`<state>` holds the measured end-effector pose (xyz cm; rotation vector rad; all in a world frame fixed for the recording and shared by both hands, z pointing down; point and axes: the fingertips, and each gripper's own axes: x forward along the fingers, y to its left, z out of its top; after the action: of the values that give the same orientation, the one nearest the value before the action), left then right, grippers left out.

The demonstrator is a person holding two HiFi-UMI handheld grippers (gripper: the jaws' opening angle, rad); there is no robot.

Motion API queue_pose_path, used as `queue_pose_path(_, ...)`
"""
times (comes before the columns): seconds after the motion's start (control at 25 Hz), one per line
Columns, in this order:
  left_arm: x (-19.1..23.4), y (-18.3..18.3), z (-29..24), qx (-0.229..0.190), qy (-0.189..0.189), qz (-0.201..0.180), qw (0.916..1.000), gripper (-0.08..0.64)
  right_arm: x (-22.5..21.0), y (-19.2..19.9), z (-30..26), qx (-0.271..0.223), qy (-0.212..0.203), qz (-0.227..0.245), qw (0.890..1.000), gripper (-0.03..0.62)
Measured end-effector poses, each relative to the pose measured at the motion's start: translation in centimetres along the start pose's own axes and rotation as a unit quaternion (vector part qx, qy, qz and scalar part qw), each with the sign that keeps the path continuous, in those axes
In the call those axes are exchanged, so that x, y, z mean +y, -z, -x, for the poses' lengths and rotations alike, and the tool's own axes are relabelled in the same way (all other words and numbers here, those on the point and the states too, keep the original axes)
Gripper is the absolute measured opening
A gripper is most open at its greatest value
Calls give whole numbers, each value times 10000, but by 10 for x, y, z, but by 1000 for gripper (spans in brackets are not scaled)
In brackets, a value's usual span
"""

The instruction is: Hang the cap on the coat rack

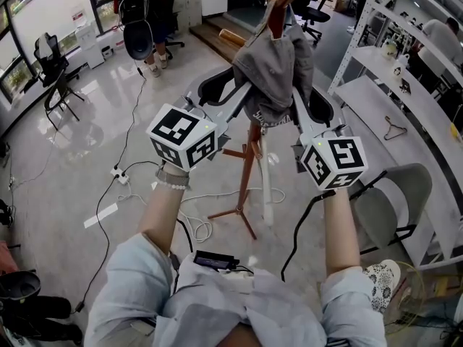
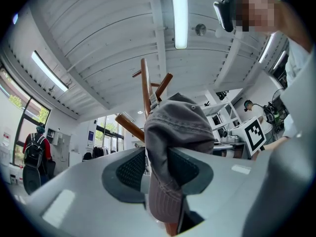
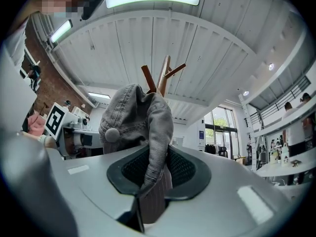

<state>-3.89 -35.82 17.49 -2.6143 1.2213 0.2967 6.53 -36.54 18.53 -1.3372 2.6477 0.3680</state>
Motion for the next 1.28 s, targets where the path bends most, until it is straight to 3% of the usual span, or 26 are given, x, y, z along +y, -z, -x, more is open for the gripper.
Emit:
queue_pose_path(0.48, 1, -3, 8, -78, -126, 88, 9999, 123, -1, -3, 7, -7, 117, -83, 9999, 152)
queue_pose_path(0.96, 1, -8, 22, -147, -239, 107, 9995, 123, -5, -10, 27, -85, 332, -85, 9994, 161)
queue_pose_path(1.28, -12, -11, 41, -260, -343, 65, 9991, 121, 10, -16, 48, -152, 437, 392, 9982, 140)
